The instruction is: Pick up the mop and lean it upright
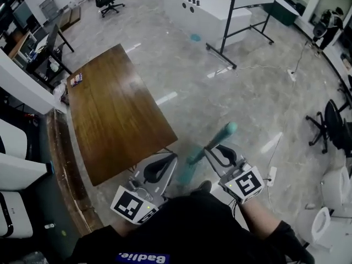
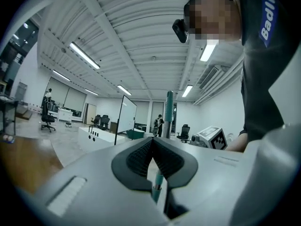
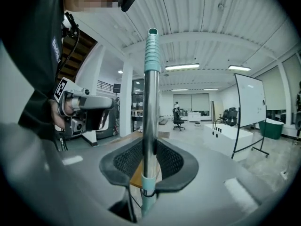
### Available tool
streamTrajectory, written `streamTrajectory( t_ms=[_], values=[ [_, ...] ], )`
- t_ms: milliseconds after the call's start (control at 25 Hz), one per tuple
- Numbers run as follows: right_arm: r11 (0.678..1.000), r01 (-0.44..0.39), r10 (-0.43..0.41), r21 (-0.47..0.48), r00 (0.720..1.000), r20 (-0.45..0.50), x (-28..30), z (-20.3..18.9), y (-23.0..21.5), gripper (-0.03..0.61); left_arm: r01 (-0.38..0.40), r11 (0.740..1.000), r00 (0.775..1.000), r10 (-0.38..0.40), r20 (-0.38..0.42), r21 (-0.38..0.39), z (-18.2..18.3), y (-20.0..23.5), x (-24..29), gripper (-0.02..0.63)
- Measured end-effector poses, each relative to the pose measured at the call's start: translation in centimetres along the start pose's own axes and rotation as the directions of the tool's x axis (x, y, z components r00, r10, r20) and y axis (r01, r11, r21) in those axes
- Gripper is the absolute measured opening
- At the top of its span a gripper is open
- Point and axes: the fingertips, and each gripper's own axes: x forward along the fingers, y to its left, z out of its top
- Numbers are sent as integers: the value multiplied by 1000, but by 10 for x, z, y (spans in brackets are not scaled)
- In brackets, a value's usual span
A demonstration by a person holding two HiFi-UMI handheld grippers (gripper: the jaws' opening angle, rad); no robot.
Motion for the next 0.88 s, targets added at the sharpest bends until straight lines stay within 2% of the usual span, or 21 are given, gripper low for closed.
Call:
streamTrajectory(
  t_ms=[200,400,600,880],
  values=[
    [993,-113,113,-35,994,10,6,-1,-53,94,-87,996,996,86,-23,-20,-9,-4,48,20],
    [974,-213,214,-70,977,-2,24,2,-94,93,-139,989,990,138,-13,-44,-14,17,74,20],
    [950,-293,289,-110,956,-53,47,-3,-137,92,-141,987,989,143,28,-82,-21,49,109,20],
    [922,-368,350,-122,925,-149,85,-14,-174,92,-132,989,989,136,62,-68,-6,107,142,20]
  ],
)
